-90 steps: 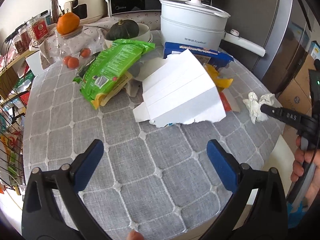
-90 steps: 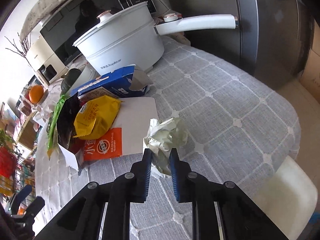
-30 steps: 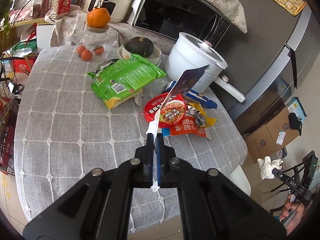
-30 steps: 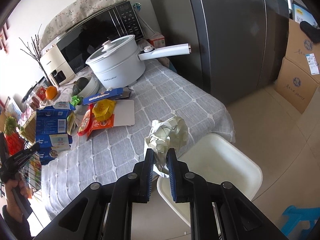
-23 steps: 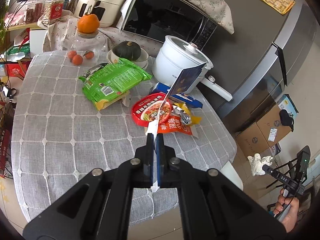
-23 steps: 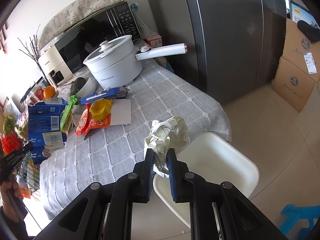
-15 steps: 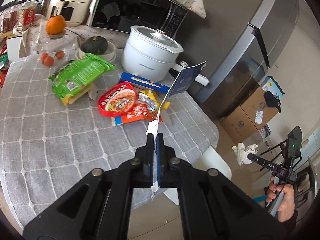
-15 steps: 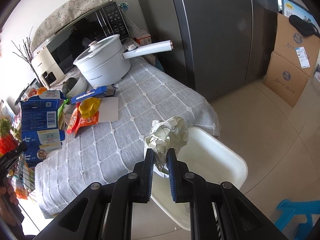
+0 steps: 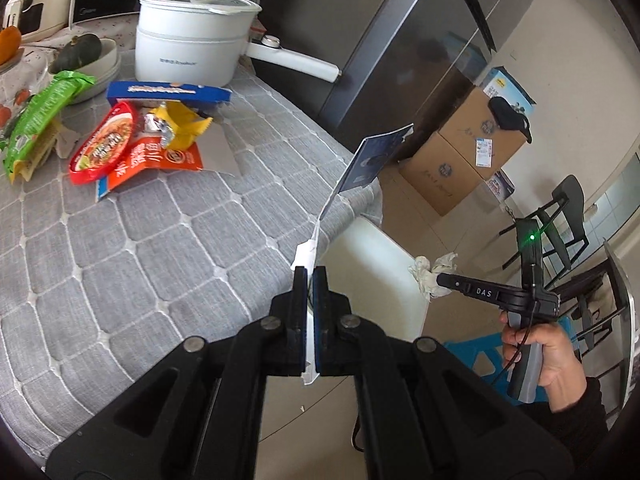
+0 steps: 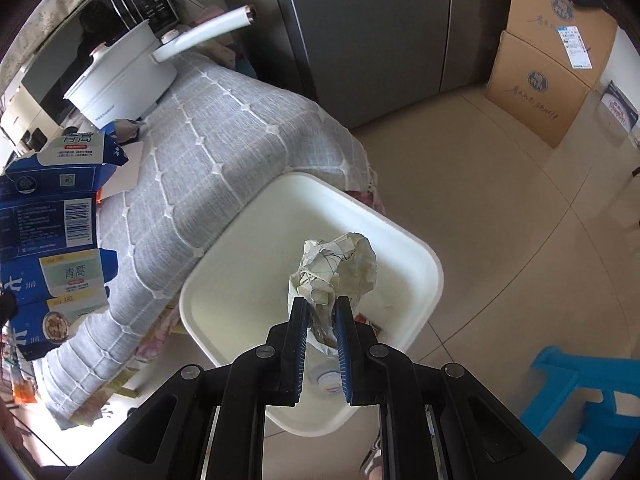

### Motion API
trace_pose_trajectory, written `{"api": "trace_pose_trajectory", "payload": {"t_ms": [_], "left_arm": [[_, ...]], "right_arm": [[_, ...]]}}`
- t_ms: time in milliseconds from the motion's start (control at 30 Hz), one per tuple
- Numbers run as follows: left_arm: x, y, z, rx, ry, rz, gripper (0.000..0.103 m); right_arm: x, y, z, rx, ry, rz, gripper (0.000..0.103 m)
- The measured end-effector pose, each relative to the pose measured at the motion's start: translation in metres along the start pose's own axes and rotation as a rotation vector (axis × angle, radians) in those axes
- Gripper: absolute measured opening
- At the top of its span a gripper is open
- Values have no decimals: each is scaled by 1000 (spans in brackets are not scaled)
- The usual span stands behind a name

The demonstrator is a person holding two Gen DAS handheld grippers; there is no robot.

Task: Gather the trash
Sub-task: 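Carry the crumpled paper with the right tool over the bin and release it, then drop the white paper box into the bin by opening the left tool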

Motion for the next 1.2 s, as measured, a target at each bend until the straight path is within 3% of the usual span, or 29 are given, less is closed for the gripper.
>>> {"api": "trace_pose_trajectory", "payload": {"t_ms": [300, 433, 567, 967, 1000, 1067, 1100, 1133, 1200], "left_arm": [[47, 16, -43, 66, 20, 97, 3], [63, 19, -57, 85, 25, 131, 3], [80, 23, -68, 101, 26, 164, 3], [108, 31, -76, 157, -16, 203, 4], [108, 28, -77, 154, -26, 194, 8], [104, 23, -75, 145, -35, 182, 32], [101, 20, -72, 140, -42, 166, 53], [96, 17, -70, 136, -53, 145, 63], [89, 13, -67, 140, -65, 125, 66]], "right_arm": [[28, 10, -22, 34, 13, 80, 16], [23, 15, -33, 81, -35, 94, 26], [0, 14, -48, 112, -35, 43, 50], [-48, 13, -69, 93, -6, -70, 61], [-49, 12, -69, 92, -9, -71, 61], [-49, 11, -68, 89, -12, -71, 61], [-50, 10, -67, 88, -12, -73, 61], [-51, 10, -66, 86, -13, -74, 62], [-53, 9, -66, 85, -15, -79, 63]]}}
Point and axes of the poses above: each gripper's, at about its wrist camera, not at the fingertips, and x roughly the way its jaws point, z to its left, y to its underside, the point moved 7 cm from there along x, roughly the way its jaws point, and after that the axes turned 5 degrees about z, right-handed, at the moved point
